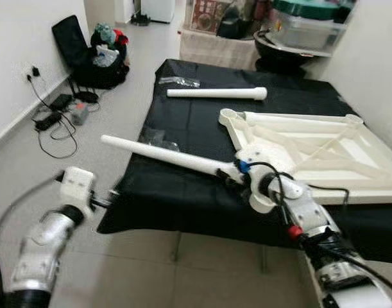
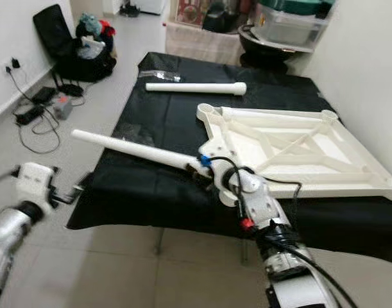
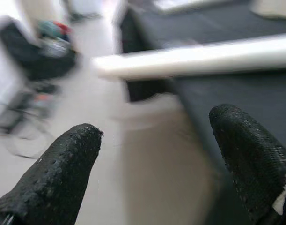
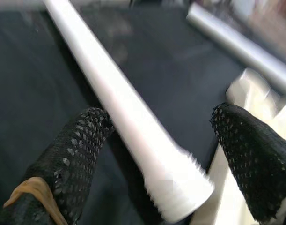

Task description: Building children table

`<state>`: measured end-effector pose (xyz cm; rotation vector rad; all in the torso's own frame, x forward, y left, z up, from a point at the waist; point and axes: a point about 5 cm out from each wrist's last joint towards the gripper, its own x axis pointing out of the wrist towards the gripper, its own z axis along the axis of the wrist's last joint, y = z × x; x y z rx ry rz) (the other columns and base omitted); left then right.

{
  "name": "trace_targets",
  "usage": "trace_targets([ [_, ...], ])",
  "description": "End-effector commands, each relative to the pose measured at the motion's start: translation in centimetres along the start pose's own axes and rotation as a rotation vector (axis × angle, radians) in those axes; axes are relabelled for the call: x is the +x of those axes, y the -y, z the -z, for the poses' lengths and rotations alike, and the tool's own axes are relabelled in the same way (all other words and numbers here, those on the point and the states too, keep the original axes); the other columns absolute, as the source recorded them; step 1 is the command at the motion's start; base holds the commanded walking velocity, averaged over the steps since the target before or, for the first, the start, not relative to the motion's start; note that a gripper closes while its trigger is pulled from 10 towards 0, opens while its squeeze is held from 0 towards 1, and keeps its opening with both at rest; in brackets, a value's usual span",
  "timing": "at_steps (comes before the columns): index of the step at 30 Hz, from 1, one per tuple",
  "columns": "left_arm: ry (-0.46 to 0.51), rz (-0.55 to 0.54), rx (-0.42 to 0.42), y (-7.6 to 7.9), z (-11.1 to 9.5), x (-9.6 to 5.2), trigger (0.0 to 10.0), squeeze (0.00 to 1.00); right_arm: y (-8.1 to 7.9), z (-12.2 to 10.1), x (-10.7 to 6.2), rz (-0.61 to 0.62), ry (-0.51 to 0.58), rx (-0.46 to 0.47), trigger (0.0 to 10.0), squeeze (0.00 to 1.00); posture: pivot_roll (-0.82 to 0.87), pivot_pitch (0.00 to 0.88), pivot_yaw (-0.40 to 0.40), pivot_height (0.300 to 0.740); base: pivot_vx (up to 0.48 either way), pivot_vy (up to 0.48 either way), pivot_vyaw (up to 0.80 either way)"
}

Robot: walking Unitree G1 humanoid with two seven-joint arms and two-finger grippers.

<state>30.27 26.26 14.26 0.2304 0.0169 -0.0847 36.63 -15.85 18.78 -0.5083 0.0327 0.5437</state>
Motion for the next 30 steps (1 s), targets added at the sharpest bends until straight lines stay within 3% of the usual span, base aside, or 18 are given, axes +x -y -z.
trace_targets([
  [1, 0.144, -0.181, 0.107, -8.3, -6.7, 0.4, 10.0, 0.01, 7.3, -10.1, -2.0, 0.187, 0.312, -0.054, 10.0, 0.00, 0.15, 0.000, -0.149, 0.740, 0.000, 0.000, 0.00],
  [2, 0.144, -0.181, 0.107, -8.3, -6.7, 0.4, 10.0, 0.01, 7.3, -10.1, -2.0, 0.187, 0.312, -0.054, 10.0, 0.00, 0.15, 0.000, -0.149, 0.740, 0.000, 0.000, 0.00],
  [3, 0.333, -0.258, 0.115, -11.8, -13.5, -0.1, 10.0, 0.01, 10.8, -14.9, -4.5, 0.303, 0.490, -0.033, 10.0, 0.00, 0.17, 0.000, -0.153, 0.740, 0.000, 0.000, 0.00],
  [4, 0.333, -0.258, 0.115, -11.8, -13.5, -0.1, 10.0, 0.01, 10.8, -14.9, -4.5, 0.303, 0.490, -0.033, 10.0, 0.00, 0.17, 0.000, -0.153, 0.740, 0.000, 0.000, 0.00],
  [5, 0.528, -0.297, 0.122, -13.5, -19.6, -1.3, 10.0, 0.01, 13.3, -18.2, -7.0, 0.415, 0.635, -0.020, 10.0, 0.00, 0.16, 0.000, -0.142, 0.740, 0.000, 0.000, 0.00],
  [6, 0.685, -0.279, 0.138, -13.5, -23.9, -2.4, 10.0, 0.02, 14.6, -20.4, -9.2, 0.492, 0.762, 0.003, 10.0, 0.00, 0.16, 0.000, -0.125, 0.740, 0.000, 0.000, 0.00],
  [7, 0.685, -0.279, 0.138, -13.5, -23.9, -2.4, 10.0, 0.02, 14.6, -20.4, -9.2, 0.492, 0.762, 0.003, 10.0, 0.00, 0.16, 0.000, -0.125, 0.740, 0.000, 0.000, 0.00],
  [9, 0.826, -0.229, 0.190, -12.0, -27.2, -3.2, 10.0, 0.06, 15.4, -22.3, -11.5, 0.579, 0.890, 0.011, 10.0, 0.00, 0.14, 0.000, -0.109, 0.740, 0.000, 0.000, 0.00],
  [11, 0.826, -0.229, 0.190, -12.0, -27.2, -3.2, 10.0, 0.06, 15.4, -22.3, -11.5, 0.579, 0.890, 0.011, 10.0, 0.00, 0.14, 0.000, -0.109, 0.740, 0.000, 0.000, 0.00],
  [12, 0.929, -0.185, 0.256, -10.6, -30.0, -3.9, 10.0, 0.09, 15.7, -23.8, -13.6, 0.620, 0.955, -0.052, 10.0, 0.00, 0.14, 0.000, -0.115, 0.740, 0.000, 0.000, 0.00],
  [14, 0.929, -0.185, 0.256, -10.6, -30.0, -3.9, 10.0, 0.09, 15.7, -23.8, -13.6, 0.620, 0.955, -0.052, 10.0, 0.00, 0.14, 0.000, -0.115, 0.740, 0.000, 0.000, 0.00],
  [16, 1.141, -0.161, 0.287, -9.9, -35.6, -6.6, 10.0, 0.24, 16.5, -26.8, -18.4, 0.712, 1.061, -0.189, 10.0, 0.00, 0.13, 0.000, -0.089, 0.740, 0.000, 0.000, 0.00],
  [18, 1.194, -0.152, 0.296, -10.0, -37.1, -7.5, 10.0, 0.24, 16.7, -27.7, -20.0, 0.740, 1.097, -0.224, 10.0, 0.00, 0.13, 0.000, -0.089, 0.740, 0.000, 0.000, 0.00],
  [23, 1.115, -0.060, 0.241, -8.4, -33.7, -5.0, 10.0, 0.31, 16.4, -27.2, -21.8, 0.815, 1.160, -0.221, 10.0, 0.00, 0.11, 0.000, -0.074, 0.740, 0.000, 0.000, 0.00],
  [24, 1.048, -0.033, 0.211, -7.7, -31.3, -3.6, 10.0, 0.39, 16.3, -26.1, -21.2, 0.828, 1.143, -0.179, 10.0, 0.00, 0.09, 0.000, -0.070, 0.740, 0.000, 0.000, 0.00],
  [25, 1.048, -0.033, 0.211, -7.7, -31.3, -3.6, 10.0, 0.39, 16.3, -26.1, -21.2, 0.828, 1.143, -0.179, 10.0, 0.00, 0.09, 0.000, -0.070, 0.740, 0.000, 0.000, 0.00],
  [28, 0.916, 0.017, 0.140, -5.8, -26.0, -1.7, 10.0, 0.41, 15.6, -21.5, -18.8, 0.840, 1.046, -0.059, 10.0, 0.00, 0.10, 0.000, -0.075, 0.740, 0.000, 0.000, 0.00],
  [30, 0.916, 0.017, 0.140, -5.8, -26.0, -1.7, 10.0, 0.41, 15.6, -21.5, -18.8, 0.840, 1.046, -0.059, 10.0, 0.00, 0.10, 0.000, -0.075, 0.740, 0.000, 0.000, 0.00],
])
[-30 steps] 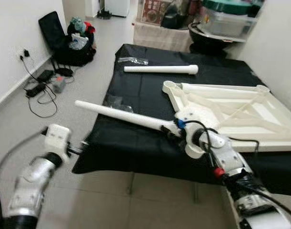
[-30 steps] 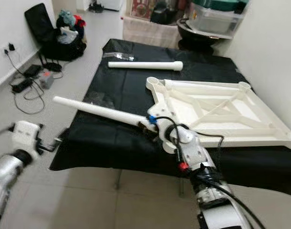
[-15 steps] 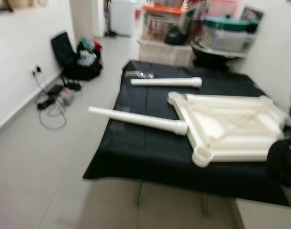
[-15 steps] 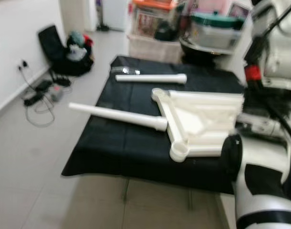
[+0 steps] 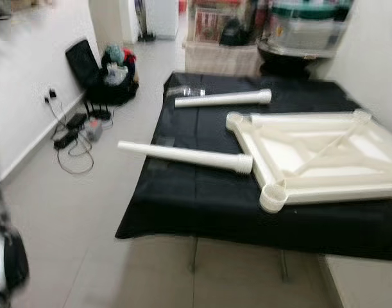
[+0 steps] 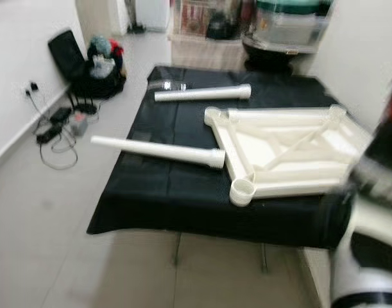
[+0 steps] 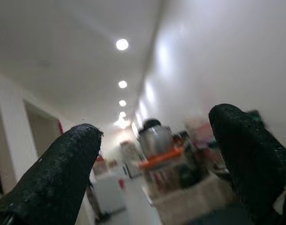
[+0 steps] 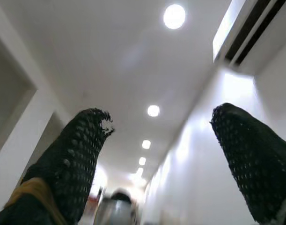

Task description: Building children table

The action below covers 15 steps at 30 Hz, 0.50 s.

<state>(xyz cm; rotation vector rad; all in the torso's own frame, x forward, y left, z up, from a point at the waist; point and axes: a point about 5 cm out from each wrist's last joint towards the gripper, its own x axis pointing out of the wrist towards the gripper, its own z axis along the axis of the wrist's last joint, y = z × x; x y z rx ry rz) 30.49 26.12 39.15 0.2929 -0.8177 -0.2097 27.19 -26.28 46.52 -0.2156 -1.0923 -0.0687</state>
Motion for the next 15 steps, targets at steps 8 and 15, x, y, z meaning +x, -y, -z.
trace_targets([
  [8, 0.014, 0.008, -0.073, 1.8, 1.0, -0.4, 10.0, 0.44, -3.1, 4.7, -5.0, 0.043, -0.166, 0.114, 10.0, 0.00, 0.08, 0.000, -0.059, 0.740, 0.000, 0.000, 0.00],
  [15, -0.077, -0.017, -0.270, 5.5, 3.8, -2.5, 10.0, 0.38, -7.2, 6.9, -8.9, 0.028, -0.293, 0.217, 10.0, 0.00, 0.08, 0.000, -0.060, 0.740, 0.000, 0.000, 0.00],
])
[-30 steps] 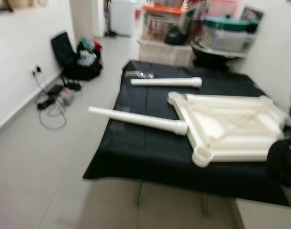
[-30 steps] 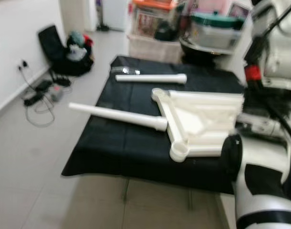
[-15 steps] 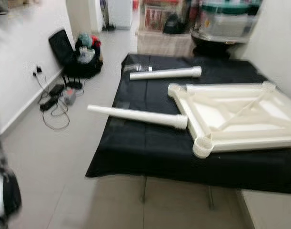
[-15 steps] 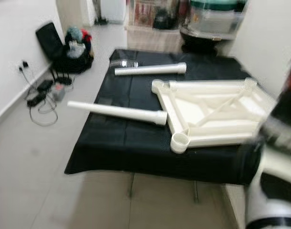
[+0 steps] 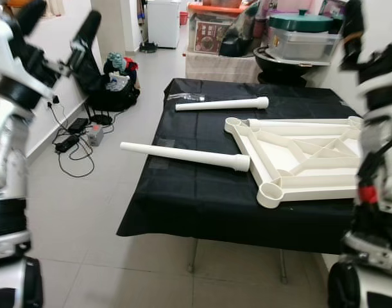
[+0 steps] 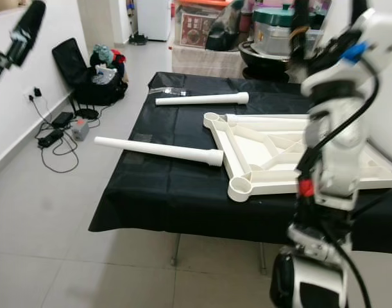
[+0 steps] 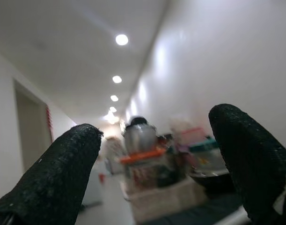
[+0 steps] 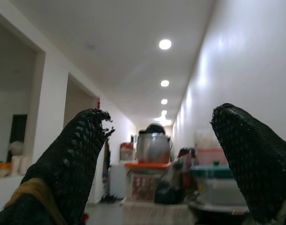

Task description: Building children table

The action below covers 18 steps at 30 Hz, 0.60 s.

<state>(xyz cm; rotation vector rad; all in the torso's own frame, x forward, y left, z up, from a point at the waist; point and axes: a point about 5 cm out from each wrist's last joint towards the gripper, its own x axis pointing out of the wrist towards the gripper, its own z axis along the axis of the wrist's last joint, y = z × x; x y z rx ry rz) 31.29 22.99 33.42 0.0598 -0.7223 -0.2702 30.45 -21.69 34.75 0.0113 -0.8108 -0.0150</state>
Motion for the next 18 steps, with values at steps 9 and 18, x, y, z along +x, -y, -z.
trace_targets([
  [9, -0.156, 0.096, -0.066, 5.2, 3.8, -2.4, 10.0, 0.35, -4.5, 3.3, -3.7, -0.040, -0.165, 0.070, 10.0, 0.00, 0.08, 0.000, -0.063, 0.740, 0.000, 0.000, 0.00],
  [18, -0.216, 0.091, -0.132, 7.0, 5.2, -3.4, 10.0, 0.35, -6.1, 4.1, -5.3, -0.016, -0.229, 0.126, 10.0, 0.00, 0.08, 0.000, -0.062, 0.740, 0.000, 0.000, 0.00],
])
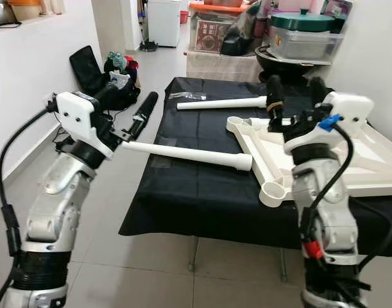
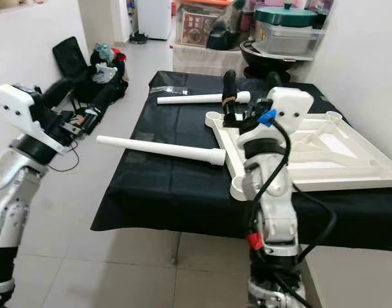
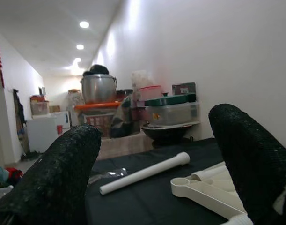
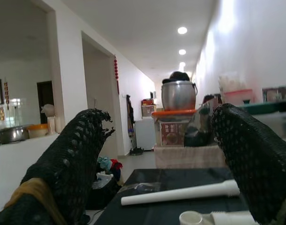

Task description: Building children table

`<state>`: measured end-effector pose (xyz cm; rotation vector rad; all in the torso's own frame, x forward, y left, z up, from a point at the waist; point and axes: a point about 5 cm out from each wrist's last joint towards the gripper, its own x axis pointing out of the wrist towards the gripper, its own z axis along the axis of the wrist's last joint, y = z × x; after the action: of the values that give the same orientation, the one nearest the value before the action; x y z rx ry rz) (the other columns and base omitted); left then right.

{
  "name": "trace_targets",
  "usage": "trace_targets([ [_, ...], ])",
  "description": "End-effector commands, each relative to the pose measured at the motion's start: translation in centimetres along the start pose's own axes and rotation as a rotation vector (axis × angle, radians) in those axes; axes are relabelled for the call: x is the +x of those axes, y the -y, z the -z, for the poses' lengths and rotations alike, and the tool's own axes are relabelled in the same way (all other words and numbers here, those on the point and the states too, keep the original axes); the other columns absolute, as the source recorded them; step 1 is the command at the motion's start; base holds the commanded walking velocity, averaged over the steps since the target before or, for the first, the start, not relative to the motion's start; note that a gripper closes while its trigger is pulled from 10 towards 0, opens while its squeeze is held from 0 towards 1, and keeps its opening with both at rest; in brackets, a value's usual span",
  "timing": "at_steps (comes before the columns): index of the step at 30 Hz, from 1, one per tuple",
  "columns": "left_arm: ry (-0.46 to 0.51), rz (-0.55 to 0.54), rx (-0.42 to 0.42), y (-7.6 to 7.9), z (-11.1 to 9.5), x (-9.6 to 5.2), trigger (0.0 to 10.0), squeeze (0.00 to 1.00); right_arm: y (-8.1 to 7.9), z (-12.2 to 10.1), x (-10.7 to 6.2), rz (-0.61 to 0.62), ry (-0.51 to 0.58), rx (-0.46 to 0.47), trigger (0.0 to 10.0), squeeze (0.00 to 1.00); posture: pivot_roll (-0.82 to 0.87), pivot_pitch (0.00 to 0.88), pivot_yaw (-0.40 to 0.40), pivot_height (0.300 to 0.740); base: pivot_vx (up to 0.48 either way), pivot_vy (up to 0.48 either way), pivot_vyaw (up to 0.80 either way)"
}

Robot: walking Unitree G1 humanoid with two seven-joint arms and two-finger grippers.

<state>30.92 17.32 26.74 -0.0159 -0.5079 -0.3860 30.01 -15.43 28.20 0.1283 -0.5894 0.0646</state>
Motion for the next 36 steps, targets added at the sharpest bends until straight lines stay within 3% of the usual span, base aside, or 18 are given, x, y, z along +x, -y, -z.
trace_targets([
  [1, -0.031, 0.007, -0.002, 0.7, 0.5, -0.3, 10.0, 0.36, -0.2, 0.1, -0.3, 0.020, -0.014, 0.001, 10.0, 0.00, 0.08, 0.000, -0.057, 0.740, 0.000, 0.000, 0.00],
  [9, -0.060, 0.003, -0.014, 1.0, 1.0, -0.5, 10.0, 0.35, -1.2, 0.2, -0.5, 0.029, -0.035, 0.005, 10.0, 0.00, 0.06, 0.000, -0.050, 0.740, 0.000, 0.060, -0.06],
  [32, -0.107, 0.013, -0.024, 1.5, 2.0, -0.8, 10.0, 0.35, -0.8, 0.9, -0.9, 0.079, -0.096, -0.030, 10.0, 0.00, 0.05, 0.000, -0.050, 0.740, 0.000, 0.473, -0.80],
  [35, -0.110, 0.029, -0.015, 1.6, 2.1, -1.1, 10.0, 0.29, -0.6, 1.1, -0.9, 0.088, -0.099, -0.054, 10.0, 0.00, 0.06, 0.000, -0.051, 0.740, 0.000, 0.000, 0.00],
  [36, -0.114, 0.029, -0.006, 1.6, 2.1, -1.1, 10.0, 0.18, -0.5, 1.1, -0.9, 0.092, -0.099, -0.066, 10.0, 0.00, 0.06, 0.000, -0.048, 0.740, 0.000, 0.000, 0.00],
])
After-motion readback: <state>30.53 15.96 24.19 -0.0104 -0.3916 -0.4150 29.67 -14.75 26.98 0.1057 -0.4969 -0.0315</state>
